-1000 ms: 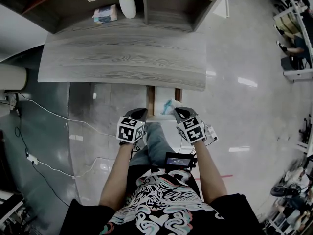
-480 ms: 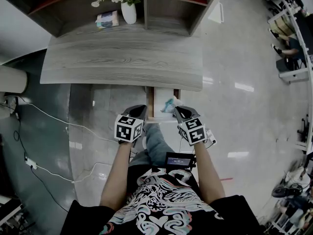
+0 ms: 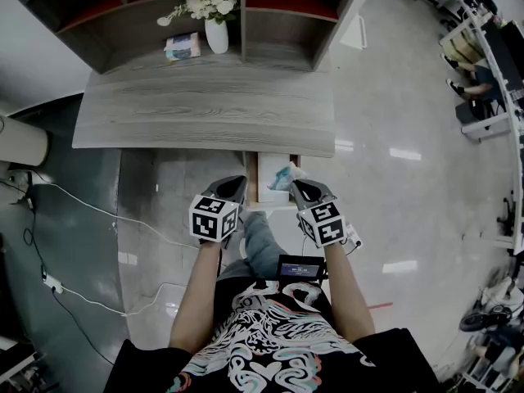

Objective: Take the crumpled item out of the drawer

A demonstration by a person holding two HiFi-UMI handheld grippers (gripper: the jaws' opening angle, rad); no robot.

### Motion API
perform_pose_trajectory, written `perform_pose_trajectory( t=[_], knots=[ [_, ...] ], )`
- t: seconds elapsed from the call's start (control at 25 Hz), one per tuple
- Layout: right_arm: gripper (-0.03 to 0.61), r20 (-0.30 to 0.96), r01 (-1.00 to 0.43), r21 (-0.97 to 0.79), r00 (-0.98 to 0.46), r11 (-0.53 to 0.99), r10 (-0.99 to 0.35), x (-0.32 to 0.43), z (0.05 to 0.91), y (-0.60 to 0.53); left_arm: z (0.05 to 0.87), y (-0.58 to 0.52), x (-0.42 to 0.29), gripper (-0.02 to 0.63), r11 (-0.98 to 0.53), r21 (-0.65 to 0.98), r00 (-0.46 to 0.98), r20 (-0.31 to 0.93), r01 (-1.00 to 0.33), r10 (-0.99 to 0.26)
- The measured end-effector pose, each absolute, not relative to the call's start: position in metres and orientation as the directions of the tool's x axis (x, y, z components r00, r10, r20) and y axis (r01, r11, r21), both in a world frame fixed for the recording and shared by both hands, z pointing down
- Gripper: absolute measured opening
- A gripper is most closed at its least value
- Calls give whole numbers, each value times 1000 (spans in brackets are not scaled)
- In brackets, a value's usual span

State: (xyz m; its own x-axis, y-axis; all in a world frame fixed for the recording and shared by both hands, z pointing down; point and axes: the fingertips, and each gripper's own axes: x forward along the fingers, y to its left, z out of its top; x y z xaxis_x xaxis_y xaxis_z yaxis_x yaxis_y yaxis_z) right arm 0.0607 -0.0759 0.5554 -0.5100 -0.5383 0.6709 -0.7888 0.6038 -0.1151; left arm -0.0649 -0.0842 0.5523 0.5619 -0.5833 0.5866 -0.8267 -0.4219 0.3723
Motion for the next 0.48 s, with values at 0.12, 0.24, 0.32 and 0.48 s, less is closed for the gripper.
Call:
perform_pose_trajectory(
  t=[0.12, 0.24, 0.32, 0.48],
  knots=[
    [7, 655, -794, -102, -507, 600, -560, 58, 543, -77, 539, -88, -67, -2, -438, 362, 567, 567, -823, -597],
    [8, 640, -801, -95, -504, 591, -580, 56, 532, -76, 525, -90, -68, 0, -460, 342, 572, 550, -819, -609],
    [6, 623, -809, -90, -501, 581, -601, 56, 523, -78, 516, -92, -68, 0, -477, 321, 572, 541, -818, -616],
    [8, 601, -806, -46, -494, 590, -628, 51, 505, -79, 496, -97, -68, 0, -513, 294, 587, 505, -806, -633]
  ],
)
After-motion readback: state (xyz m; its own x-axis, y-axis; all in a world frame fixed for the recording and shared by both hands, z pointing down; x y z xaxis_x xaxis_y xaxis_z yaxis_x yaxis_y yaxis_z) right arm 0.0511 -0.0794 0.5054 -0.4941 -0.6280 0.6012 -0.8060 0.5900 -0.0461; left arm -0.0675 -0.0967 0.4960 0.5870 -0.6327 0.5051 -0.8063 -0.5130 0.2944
